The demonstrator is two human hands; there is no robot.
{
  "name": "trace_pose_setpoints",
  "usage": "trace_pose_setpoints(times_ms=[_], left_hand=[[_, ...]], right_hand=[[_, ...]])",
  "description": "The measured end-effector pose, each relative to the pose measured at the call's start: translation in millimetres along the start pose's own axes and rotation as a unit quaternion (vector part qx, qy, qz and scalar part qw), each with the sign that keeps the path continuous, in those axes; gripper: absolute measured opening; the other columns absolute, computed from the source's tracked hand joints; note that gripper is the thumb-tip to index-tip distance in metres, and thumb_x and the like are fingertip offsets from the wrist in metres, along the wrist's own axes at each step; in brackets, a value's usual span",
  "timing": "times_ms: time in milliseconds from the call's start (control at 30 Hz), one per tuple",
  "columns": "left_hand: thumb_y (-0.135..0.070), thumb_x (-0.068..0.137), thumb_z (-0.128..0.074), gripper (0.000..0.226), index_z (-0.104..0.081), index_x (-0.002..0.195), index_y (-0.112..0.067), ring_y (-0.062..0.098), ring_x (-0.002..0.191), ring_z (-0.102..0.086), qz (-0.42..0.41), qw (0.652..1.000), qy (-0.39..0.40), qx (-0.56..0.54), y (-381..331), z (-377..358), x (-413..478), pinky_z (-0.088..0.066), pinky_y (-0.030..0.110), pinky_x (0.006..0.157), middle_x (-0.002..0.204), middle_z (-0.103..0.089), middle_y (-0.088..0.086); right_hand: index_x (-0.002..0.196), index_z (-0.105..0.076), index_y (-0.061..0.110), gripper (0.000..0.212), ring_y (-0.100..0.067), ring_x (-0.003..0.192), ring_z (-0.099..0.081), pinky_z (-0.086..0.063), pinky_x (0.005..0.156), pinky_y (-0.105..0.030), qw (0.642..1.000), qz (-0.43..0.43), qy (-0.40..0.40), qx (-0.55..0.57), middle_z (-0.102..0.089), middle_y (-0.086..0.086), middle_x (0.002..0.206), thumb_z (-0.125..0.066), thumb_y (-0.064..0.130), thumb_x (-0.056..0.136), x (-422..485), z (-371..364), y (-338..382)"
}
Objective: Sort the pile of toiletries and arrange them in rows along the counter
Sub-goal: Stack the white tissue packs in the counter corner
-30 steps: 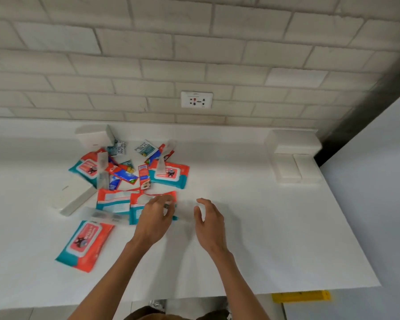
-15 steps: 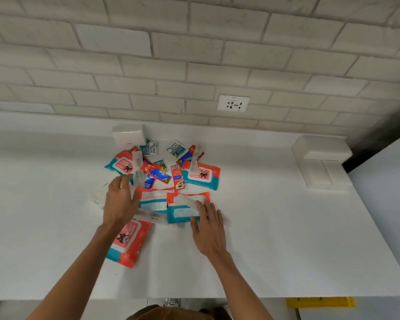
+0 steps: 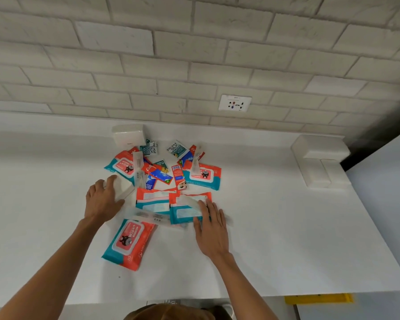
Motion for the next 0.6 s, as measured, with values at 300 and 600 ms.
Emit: trace_pose_setpoints(times_ms=[300,600], left_hand=[[-0.052,0.075,-0.086,0.093,-0.034,0.148,-0.026,0.037,0.123,-0.053,-0.009,0.998,0.004,-0.064,-19,18,-5,-0.055,0.057,0.092,0.140,-0.055,0.014],[-0.058,0.076,-0.083,0.087,-0.034,0.145,-0.039,0.029,0.116,-0.061,-0.045,0.962,0.049,-0.266,-91,22,-47,-0.061,0.040,0.079,0.137,-0.056,0.002]], right_hand=[[0.168,-0.006,0.037,0.064,-0.024,0.165,-0.010,0.001,0.130,-0.038,0.999,-0.019,0.028,0.004,-0.008,0.008,0.178,-0.034,0.051,0.112,4,8,4],[0.167,-0.007,0.039,0.072,-0.021,0.165,-0.008,-0.004,0.126,-0.032,0.992,-0.075,0.037,0.099,-0.008,0.011,0.178,-0.049,0.048,0.110,7,29,9]])
Point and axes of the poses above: each hand's wrist, its own x-axis towards the middle knuckle, its own z-axis out of the back of the hand, y = z × x, the point moved 9 cm from there along x, towards the middle knuckle
